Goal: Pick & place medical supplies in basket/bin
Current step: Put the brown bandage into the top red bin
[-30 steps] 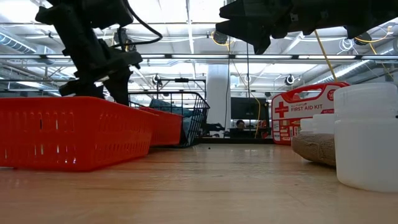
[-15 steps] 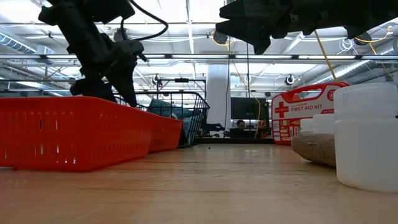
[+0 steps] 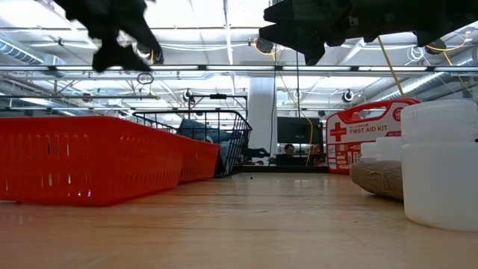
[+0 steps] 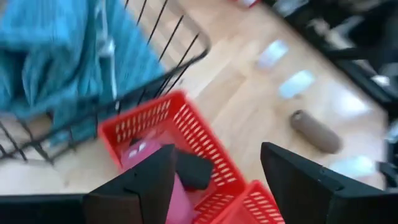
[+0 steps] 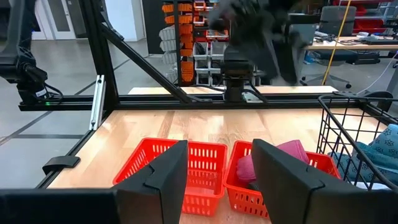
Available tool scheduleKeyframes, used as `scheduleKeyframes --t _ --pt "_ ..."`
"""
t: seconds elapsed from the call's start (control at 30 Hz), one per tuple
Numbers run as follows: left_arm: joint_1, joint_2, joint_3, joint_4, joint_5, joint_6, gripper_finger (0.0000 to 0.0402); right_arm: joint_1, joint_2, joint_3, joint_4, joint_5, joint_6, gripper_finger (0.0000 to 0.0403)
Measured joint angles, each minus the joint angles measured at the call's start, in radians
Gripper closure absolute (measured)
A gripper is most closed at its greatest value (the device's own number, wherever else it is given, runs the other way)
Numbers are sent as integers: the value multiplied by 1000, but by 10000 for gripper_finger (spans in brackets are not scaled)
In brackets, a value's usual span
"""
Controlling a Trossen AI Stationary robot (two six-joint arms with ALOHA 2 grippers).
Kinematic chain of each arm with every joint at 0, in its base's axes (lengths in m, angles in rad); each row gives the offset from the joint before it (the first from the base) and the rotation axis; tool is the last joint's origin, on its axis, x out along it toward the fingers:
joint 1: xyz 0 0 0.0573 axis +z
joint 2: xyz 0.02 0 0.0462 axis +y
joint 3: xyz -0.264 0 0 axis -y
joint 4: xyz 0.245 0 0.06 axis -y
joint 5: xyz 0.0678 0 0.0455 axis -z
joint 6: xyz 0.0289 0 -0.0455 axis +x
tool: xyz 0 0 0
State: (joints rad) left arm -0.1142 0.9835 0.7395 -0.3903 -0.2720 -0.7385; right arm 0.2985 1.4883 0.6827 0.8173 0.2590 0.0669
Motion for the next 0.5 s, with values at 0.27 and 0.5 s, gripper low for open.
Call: scheduleKeyframes --t 0.27,0.5 --pt "-63 -237 0 8 -17 234 160 4 0 0 1 0 0 236" --pt "-65 -303 0 57 5 255 160 4 0 0 68 -64 32 236"
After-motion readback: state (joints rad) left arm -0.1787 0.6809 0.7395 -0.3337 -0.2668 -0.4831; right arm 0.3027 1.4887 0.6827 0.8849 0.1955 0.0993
